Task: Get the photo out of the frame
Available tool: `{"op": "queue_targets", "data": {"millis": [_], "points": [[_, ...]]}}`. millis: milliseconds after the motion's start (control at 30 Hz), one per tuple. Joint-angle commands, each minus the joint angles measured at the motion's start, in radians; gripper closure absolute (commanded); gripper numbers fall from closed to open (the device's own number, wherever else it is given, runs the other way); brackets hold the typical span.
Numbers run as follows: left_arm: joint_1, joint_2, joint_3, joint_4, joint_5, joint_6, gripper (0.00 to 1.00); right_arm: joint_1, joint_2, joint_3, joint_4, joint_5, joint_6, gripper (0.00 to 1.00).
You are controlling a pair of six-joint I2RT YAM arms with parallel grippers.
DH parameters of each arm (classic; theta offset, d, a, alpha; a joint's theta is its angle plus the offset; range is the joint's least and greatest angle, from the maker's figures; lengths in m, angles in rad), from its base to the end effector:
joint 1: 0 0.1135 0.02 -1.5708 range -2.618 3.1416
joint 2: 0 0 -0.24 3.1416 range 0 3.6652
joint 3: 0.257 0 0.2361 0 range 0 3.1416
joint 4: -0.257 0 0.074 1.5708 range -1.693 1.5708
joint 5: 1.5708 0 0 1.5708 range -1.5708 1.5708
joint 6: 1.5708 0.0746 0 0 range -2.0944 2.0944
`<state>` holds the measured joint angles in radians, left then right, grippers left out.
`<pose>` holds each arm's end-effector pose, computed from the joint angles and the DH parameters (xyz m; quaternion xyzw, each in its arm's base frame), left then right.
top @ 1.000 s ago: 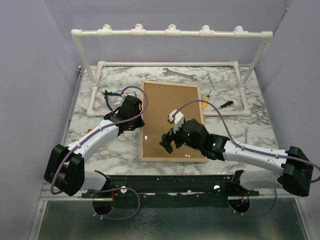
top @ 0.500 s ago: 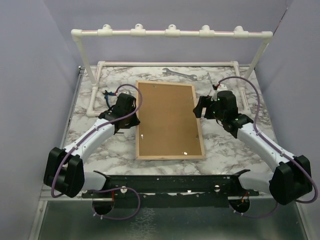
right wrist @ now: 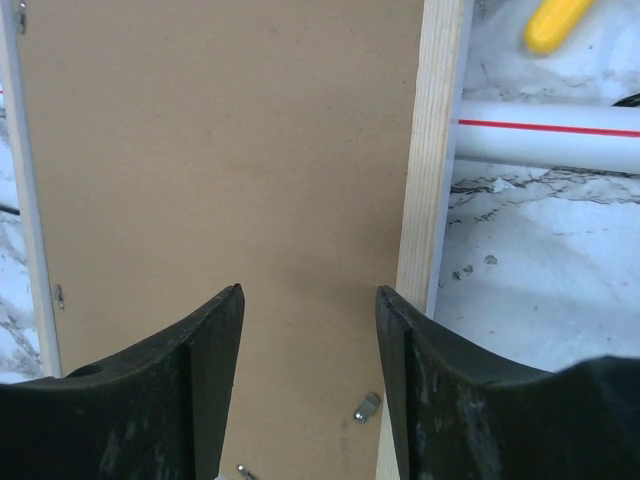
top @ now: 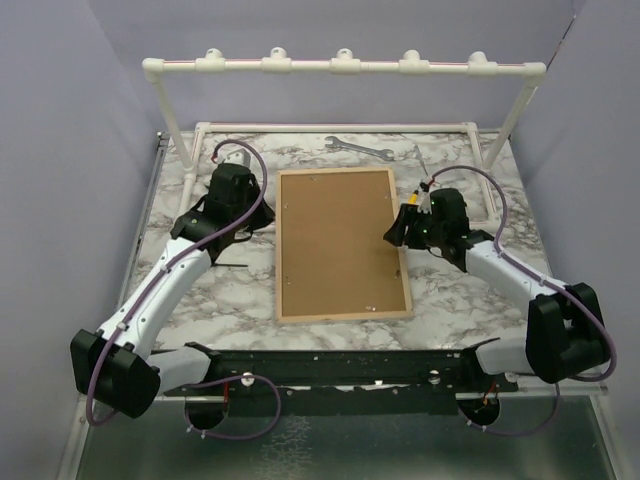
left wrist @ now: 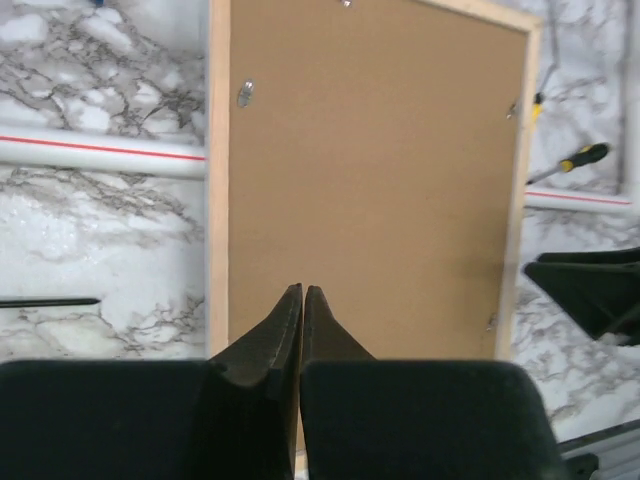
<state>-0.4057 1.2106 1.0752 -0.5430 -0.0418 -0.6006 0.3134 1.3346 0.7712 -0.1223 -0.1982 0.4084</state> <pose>0.2635 -0.1098 0.2735 -0.0967 0.8967 -0.1915 0.3871 0.2835 0.1073 0.1825 0.0004 0.9002 0.2341 0.3671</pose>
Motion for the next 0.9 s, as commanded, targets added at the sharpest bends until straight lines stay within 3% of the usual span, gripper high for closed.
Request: {"op": "queue_targets", "data": {"millis": [0, 233, 367, 467, 600, 733, 867], "points": [[0.007, -0.052, 0.077, -0.021, 0.016, 0.012, 1.00, -0.011, 0.053, -0.031, 0.102, -0.096, 0.057, 0.42], [0.007, -0.050, 0.014, -0.020, -0.021, 0.016, 1.00, -0.014, 0.070, -0.043, 0.084, -0.012, 0.037, 0.43], [0.007, -0.048, -0.078, 0.047, -0.042, 0.008, 0.93, -0.014, 0.041, -0.047, 0.055, 0.022, 0.018, 0.43], [0.007, -0.043, -0.167, 0.164, -0.007, -0.011, 0.80, -0.015, 0.022, -0.051, 0.048, 0.001, 0.011, 0.43], [0.013, -0.049, -0.311, 0.350, 0.041, -0.027, 0.44, -0.014, -0.006, -0.044, 0.028, -0.021, -0.015, 0.41], [0.028, -0.051, -0.434, 0.528, 0.103, -0.036, 0.28, -0.014, -0.032, -0.039, 0.004, -0.019, -0.031, 0.40], [0.065, -0.040, -0.548, 0.750, 0.184, -0.047, 0.18, -0.014, -0.056, -0.045, 0.000, -0.021, -0.031, 0.39]]}}
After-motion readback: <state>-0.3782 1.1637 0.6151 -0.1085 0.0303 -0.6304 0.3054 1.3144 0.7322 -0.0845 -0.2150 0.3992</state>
